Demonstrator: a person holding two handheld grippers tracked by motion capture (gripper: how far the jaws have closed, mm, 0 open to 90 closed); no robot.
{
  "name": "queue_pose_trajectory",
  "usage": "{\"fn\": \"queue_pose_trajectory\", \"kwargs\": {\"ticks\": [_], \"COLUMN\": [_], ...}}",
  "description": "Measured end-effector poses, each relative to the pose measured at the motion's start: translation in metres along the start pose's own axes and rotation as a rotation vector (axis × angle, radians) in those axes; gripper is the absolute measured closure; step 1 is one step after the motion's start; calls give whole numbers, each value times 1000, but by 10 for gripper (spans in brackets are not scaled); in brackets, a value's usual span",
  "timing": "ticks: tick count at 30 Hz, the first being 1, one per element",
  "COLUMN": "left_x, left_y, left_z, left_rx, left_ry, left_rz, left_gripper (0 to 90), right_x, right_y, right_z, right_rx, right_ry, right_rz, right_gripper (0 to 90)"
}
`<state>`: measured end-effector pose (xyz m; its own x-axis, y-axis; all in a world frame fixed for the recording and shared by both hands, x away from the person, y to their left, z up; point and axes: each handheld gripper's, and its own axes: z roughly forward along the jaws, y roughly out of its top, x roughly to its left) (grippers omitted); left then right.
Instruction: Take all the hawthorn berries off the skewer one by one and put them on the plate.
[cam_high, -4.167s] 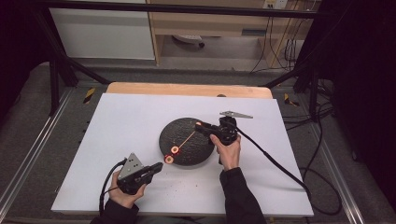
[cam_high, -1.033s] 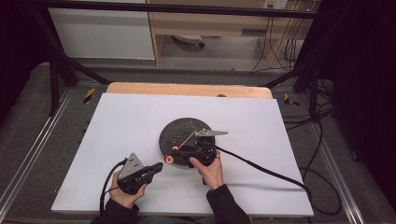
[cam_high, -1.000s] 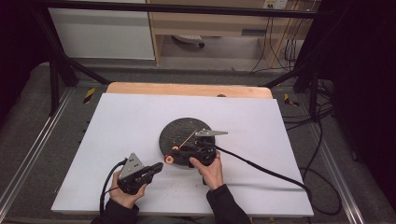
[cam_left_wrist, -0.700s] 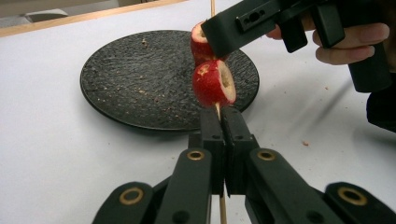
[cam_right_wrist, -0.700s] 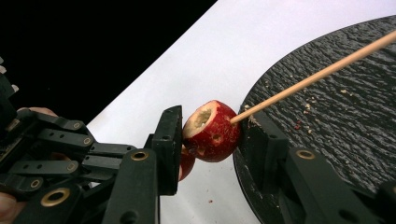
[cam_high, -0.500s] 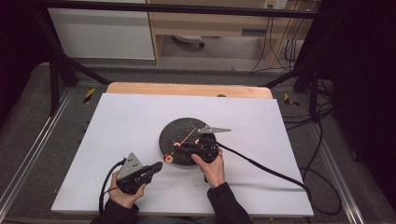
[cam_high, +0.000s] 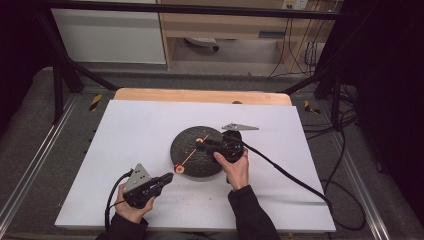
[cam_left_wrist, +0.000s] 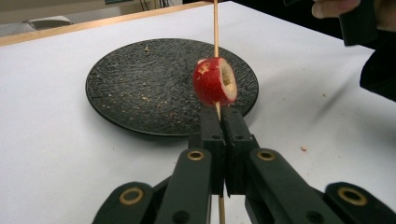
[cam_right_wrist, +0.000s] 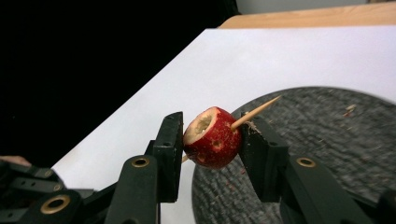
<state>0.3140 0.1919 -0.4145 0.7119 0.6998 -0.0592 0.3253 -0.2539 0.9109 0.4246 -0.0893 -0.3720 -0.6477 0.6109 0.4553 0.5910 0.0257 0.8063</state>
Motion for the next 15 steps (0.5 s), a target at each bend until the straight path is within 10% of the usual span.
{"fn": "queue_pose_trajectory", "kwargs": {"ticks": [15], "left_x": [3], "left_y": [0], "left_z": [-1], "left_rx": [2], "left_ry": [5], "left_rz": [-8], "left_gripper": [885], "right_x": [-19], "right_y": [28], "right_z": [-12], "right_rx": [-54], "right_ry": [-74], "right_rz": [3], "right_gripper": [615]}}
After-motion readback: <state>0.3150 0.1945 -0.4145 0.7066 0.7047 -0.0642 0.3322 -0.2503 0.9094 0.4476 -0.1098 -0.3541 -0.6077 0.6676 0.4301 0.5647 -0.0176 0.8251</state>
